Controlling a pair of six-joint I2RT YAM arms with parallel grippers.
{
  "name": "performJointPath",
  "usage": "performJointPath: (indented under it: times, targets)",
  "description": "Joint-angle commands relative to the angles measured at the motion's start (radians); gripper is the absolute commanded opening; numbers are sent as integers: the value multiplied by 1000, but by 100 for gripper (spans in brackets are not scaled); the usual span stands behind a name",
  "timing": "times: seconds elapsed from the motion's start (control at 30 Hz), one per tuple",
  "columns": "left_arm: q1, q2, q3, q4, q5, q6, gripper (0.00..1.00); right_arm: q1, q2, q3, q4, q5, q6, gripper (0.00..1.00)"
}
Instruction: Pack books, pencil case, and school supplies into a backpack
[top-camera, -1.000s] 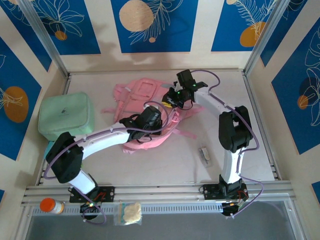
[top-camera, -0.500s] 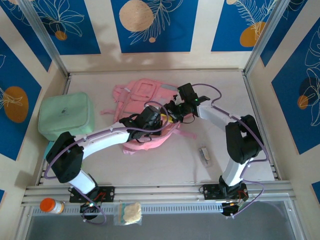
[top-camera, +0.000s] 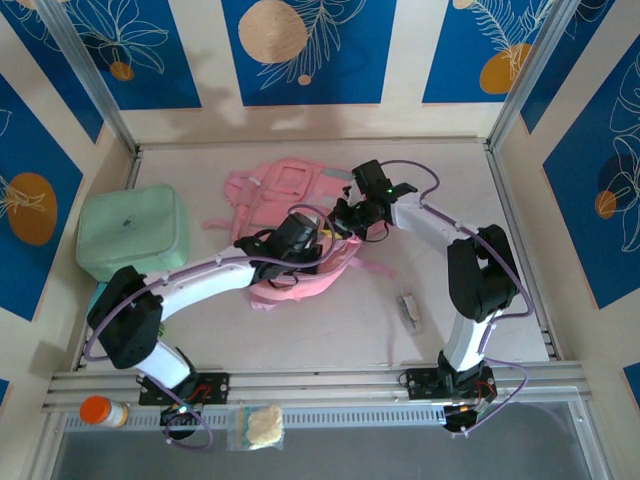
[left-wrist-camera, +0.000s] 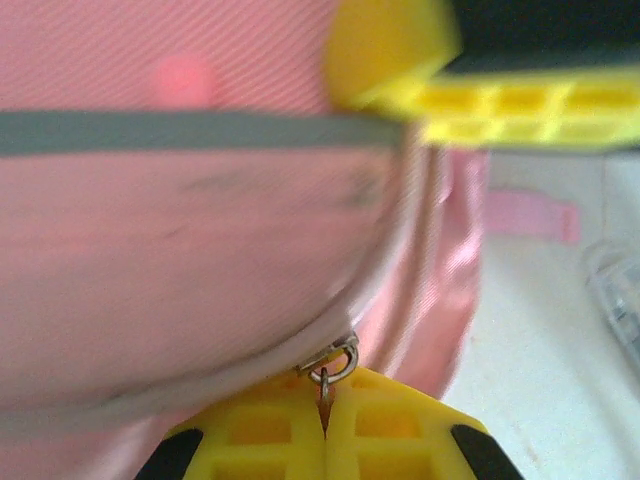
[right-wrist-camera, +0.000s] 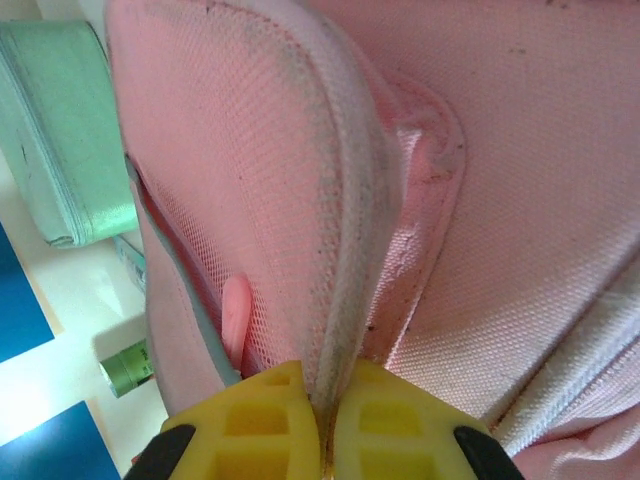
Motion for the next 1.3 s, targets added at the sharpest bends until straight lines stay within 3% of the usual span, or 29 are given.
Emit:
performJointPath:
  times: [0.0, 0.1, 0.23, 0.43, 0.53, 0.63, 0.7, 0.8, 0.87, 0.93, 1.07, 1.17, 1.27]
  targets:
    - [51, -84, -69, -131, 15, 81, 0, -106, -1, 72, -76, -9, -130, 0]
    - [109, -97, -87, -176, 33, 113, 0, -143, 31, 130, -138, -5, -180, 0]
    - [115, -108, -78, -144, 77, 123, 0, -134, 29, 132, -126, -43, -158, 0]
    - [93, -82, -51, -4, 188, 79, 0, -92, -86, -65, 43, -116, 34, 46]
    - [78, -55, -25, 12, 196, 78, 0, -41, -128, -153, 102, -110, 134, 55]
    - [69, -30, -11, 22, 205, 81, 0, 6, -149, -224, 210, -68, 243, 59]
    - [69, -21, -7, 22, 207, 76, 0, 28, -143, -228, 227, -19, 269, 53]
    - [65, -33, -10, 25, 214, 73, 0, 46, -135, -211, 238, 34, 236, 29]
    - [62, -54, -18, 7, 210, 80, 0, 50, -133, -159, 132, 118, 155, 11]
    - [61, -85, -36, -9, 195, 83, 0, 34, -140, -134, 74, 153, 82, 2]
    - [62, -157, -92, -72, 129, 80, 0, -53, -156, -109, 10, 118, -49, 0]
    - [60, -196, -120, -192, -14, 53, 0, -110, -147, -67, -49, 121, -165, 0]
    - [68, -196, -140, -241, -72, 80, 0, -130, -129, -15, -101, 153, -246, 0]
